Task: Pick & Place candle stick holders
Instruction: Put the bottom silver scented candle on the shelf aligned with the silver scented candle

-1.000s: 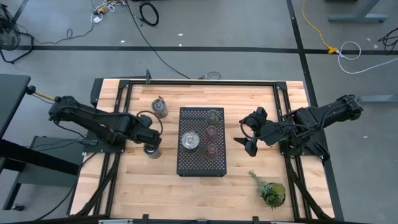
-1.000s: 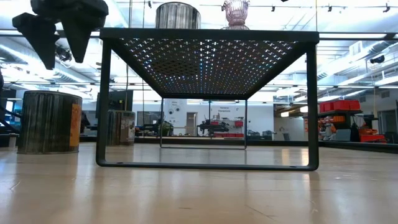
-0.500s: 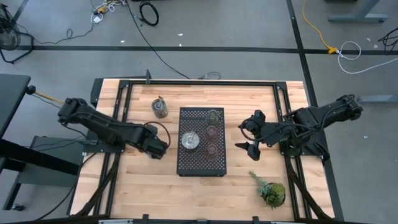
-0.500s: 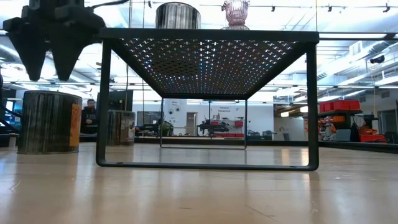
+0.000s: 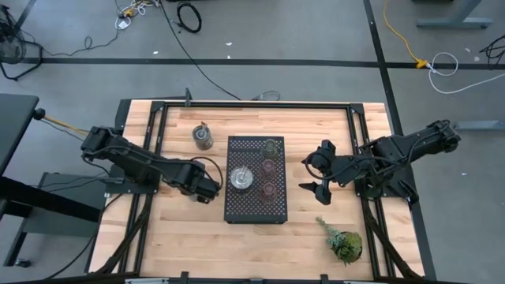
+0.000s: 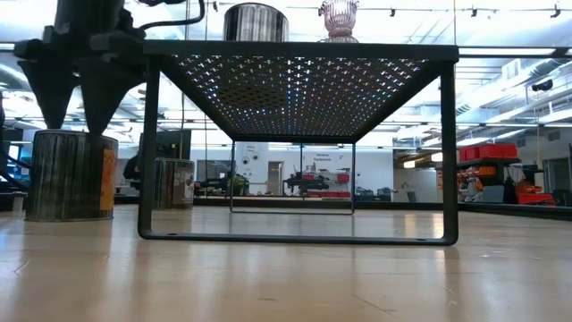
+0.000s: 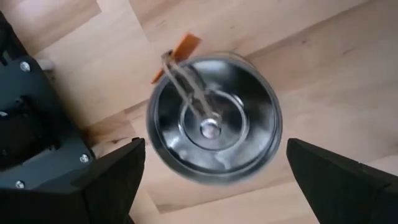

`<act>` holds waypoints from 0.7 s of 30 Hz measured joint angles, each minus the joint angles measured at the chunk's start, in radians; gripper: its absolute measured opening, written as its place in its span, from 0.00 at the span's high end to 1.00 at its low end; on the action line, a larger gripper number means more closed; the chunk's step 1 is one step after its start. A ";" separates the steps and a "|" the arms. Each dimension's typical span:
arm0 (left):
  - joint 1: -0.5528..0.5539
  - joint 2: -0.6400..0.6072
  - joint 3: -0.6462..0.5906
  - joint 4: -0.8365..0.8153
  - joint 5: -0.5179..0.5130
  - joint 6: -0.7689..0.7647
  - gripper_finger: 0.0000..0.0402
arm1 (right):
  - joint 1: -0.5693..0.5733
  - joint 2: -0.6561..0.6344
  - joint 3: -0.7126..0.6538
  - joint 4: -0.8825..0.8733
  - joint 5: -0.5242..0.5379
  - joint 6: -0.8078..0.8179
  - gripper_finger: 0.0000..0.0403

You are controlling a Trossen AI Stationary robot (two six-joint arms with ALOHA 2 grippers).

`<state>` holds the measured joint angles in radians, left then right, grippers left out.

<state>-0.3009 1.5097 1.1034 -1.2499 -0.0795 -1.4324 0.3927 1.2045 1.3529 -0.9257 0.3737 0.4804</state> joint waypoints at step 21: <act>0.121 0.043 0.000 -0.006 0.068 0.191 0.02 | 0.007 0.000 0.000 0.014 -0.001 0.000 0.09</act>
<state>-0.1798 1.5524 1.1038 -1.2557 -0.0115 -1.2418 0.3996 1.2049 1.3533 -0.9119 0.3729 0.4801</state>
